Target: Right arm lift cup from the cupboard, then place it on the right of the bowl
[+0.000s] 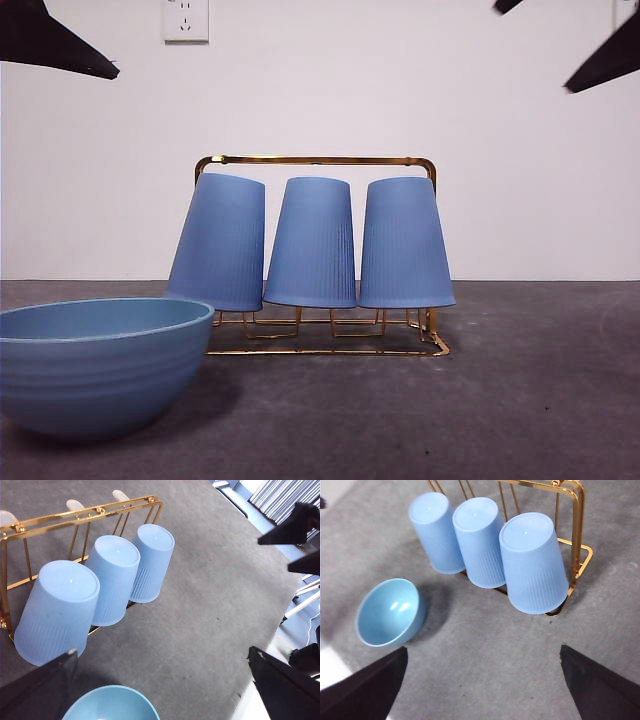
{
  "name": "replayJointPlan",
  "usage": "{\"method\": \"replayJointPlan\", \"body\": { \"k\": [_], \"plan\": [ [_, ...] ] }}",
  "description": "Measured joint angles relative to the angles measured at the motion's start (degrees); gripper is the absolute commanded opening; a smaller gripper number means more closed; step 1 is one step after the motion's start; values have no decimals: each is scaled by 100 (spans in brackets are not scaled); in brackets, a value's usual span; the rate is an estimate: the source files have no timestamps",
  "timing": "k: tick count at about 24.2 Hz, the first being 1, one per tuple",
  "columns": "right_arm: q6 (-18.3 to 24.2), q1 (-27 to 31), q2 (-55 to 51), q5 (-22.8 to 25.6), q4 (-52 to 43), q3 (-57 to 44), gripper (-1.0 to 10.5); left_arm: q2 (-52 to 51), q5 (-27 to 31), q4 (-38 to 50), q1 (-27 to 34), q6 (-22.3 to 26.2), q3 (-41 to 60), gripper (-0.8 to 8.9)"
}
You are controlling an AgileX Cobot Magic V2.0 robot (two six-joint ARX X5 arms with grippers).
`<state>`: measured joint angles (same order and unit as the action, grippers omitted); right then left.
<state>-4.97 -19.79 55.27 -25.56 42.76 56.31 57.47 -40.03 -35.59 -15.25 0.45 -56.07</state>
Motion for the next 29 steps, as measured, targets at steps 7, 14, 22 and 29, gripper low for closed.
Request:
{"method": "replayJointPlan", "body": {
  "k": [7,14,22,29],
  "plan": [
    [4,-693,1499,872,570,1379,488,-208,0,-144,0,0,0,584],
    [4,-1130,3458,1836,1681,3279,491,-372,0,-411,0,-2,-2,584],
    [26,-1202,4701,2422,1950,4223,492,-463,0,-601,0,-2,-2,584],
    [46,-1202,5027,2428,1805,4225,491,-463,0,-660,0,-2,-2,584]
  ]
}}
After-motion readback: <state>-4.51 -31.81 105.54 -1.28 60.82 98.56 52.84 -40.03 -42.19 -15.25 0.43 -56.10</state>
